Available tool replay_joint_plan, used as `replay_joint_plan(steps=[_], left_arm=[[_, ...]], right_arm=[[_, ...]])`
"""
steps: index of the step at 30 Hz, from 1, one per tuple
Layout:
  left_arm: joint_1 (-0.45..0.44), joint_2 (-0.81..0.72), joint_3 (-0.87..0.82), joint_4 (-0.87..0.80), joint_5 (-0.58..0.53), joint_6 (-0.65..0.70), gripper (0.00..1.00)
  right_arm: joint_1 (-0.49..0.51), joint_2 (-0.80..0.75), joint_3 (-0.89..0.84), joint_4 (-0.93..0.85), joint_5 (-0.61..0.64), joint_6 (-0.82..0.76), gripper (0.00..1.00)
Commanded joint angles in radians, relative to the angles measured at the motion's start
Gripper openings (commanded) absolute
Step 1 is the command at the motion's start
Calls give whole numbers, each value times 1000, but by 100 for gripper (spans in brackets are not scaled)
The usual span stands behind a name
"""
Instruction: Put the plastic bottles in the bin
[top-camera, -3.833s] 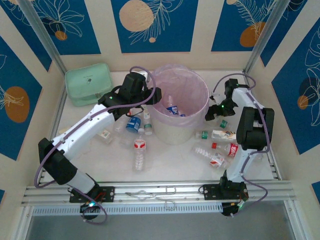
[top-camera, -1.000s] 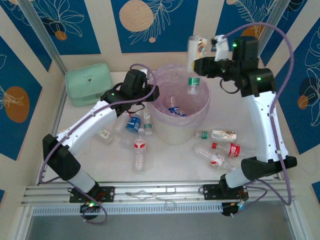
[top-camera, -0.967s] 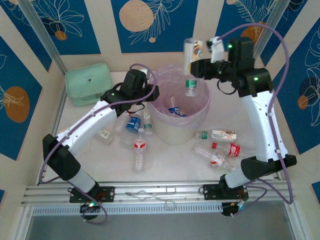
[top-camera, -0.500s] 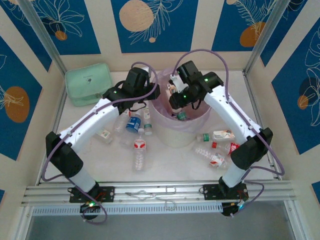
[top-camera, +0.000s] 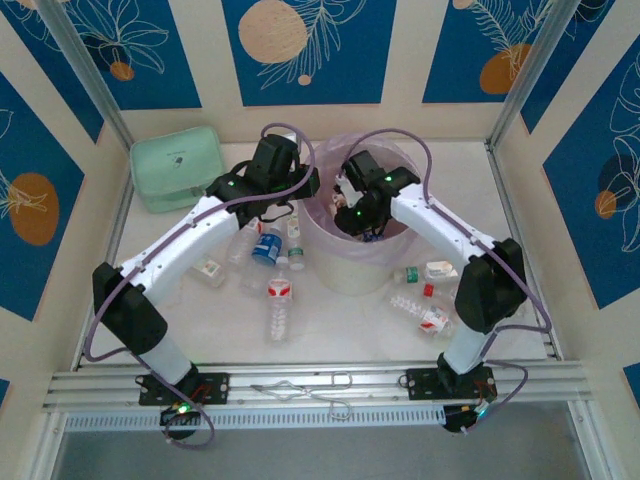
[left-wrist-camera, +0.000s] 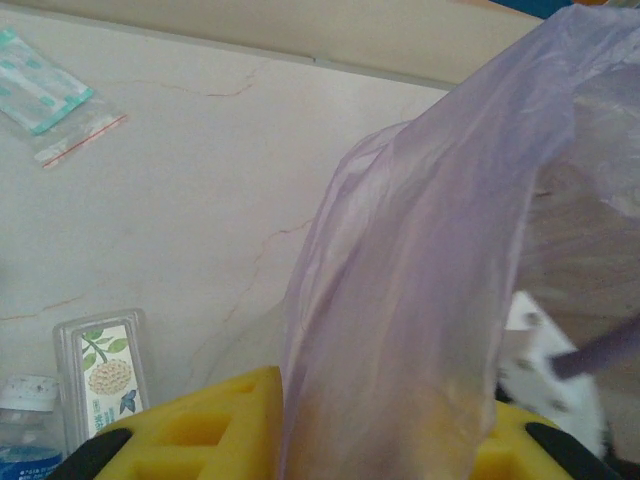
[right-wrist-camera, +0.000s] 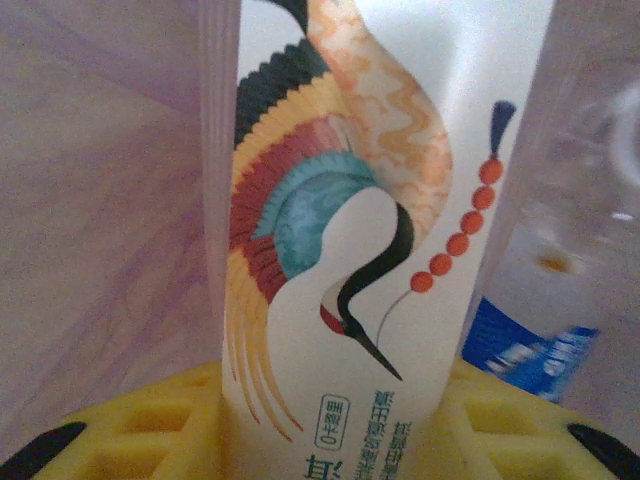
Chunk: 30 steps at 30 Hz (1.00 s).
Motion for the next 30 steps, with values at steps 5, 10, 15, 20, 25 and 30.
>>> replay_joint_plan(steps=[5,10,15,20,25,30], left_arm=[[5,29,23,-27,-15,-1,29],[5,34,31,-24,-13,-2,29],[5,43,37,-19,-11,0,29],[6,62,55,-25,-9,5,29],[11,57,46,-7,-30,10,29],[13,51,49,1,-39,11,29]], right_arm=[[4,37,-217,218,141,174,29],[19,73,-293,294,128,228,34],[20,47,-326,334,124,272,38],[13,24,-243,262,116,237,56],[9,-8,-115,128,160,213,78],[-4,-68,-36,43,124,200,100]])
